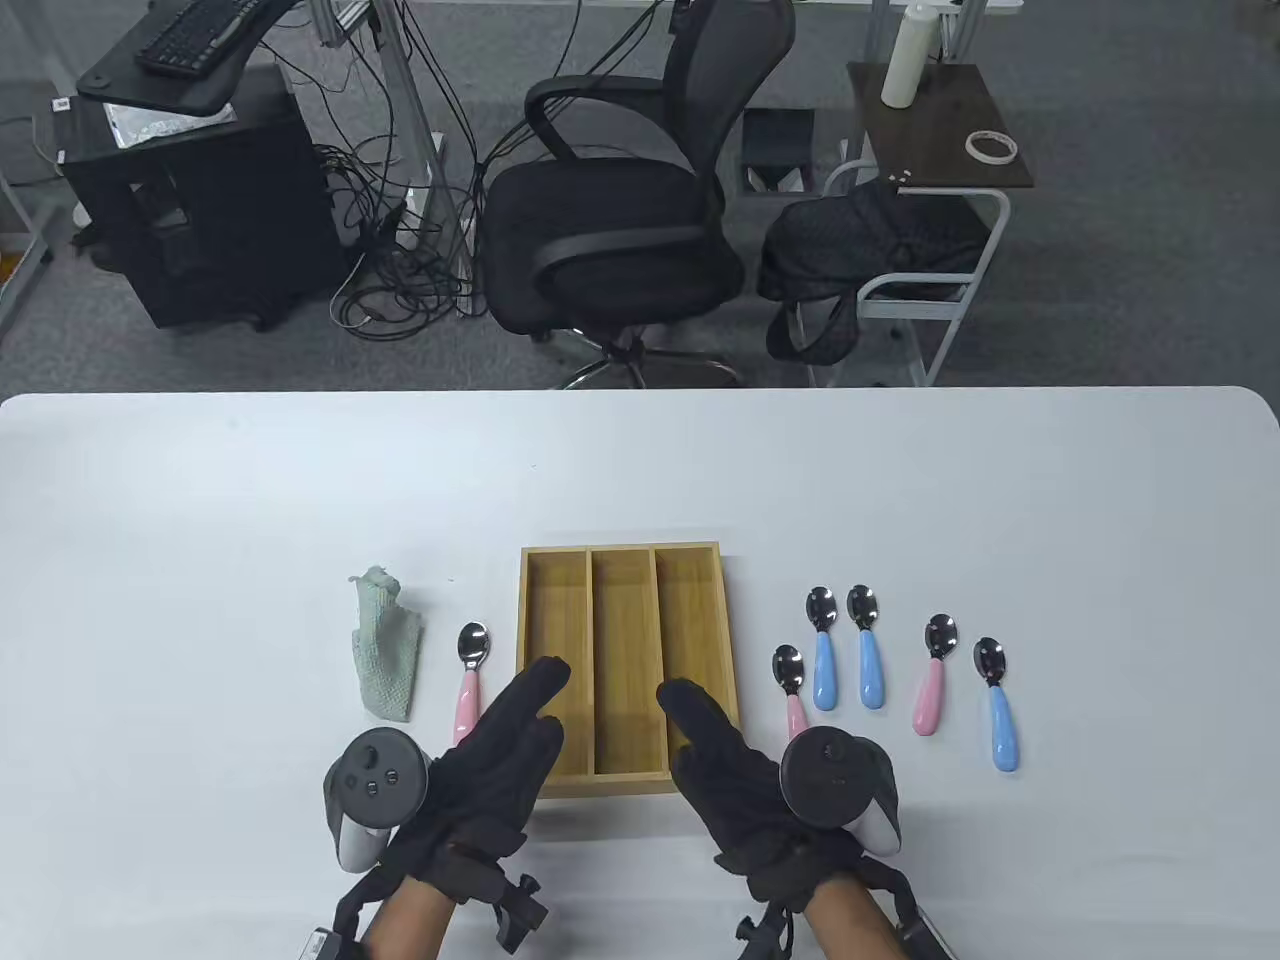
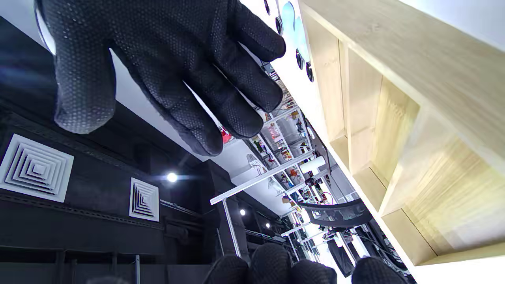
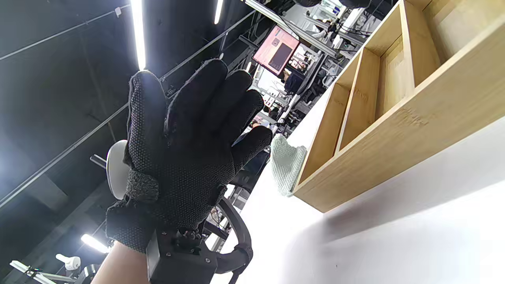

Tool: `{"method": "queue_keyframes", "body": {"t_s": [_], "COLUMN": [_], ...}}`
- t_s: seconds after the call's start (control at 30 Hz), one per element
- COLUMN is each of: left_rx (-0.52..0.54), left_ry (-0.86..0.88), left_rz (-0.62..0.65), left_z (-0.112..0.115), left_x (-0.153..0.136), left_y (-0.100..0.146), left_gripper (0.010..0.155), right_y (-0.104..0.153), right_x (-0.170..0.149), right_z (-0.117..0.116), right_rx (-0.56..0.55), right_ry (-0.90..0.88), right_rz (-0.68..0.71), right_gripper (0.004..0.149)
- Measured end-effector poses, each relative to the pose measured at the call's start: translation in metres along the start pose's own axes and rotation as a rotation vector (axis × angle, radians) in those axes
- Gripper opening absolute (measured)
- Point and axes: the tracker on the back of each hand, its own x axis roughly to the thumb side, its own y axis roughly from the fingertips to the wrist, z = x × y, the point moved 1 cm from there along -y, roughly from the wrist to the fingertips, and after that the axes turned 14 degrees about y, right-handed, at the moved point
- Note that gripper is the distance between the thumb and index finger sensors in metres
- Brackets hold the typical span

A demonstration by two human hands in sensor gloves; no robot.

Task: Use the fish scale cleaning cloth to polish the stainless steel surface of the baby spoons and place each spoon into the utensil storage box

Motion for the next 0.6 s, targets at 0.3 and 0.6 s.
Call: {"method": "queue_keyframes", "body": {"t_s": [0.3,0.6], "left_rx": [0.004,0.207], "left_ry": [-0.01,-0.093], "left_rz": [-0.013,-0.018], "left_z": [0.0,-0.042], "left_x": [-0.001,0.023], "left_y": [0.0,-0.013], "left_gripper": [0.077,0.05], "right_y": [0.002,0.002], "right_x": [0.001,-0.002], "right_z": [0.0,0.003], "right_rx": [-0.004,-0.021], "right_ry": [0.019,0.024], "right_rz": [0.004,-0.013], "right_gripper": [0.083,0.082]}}
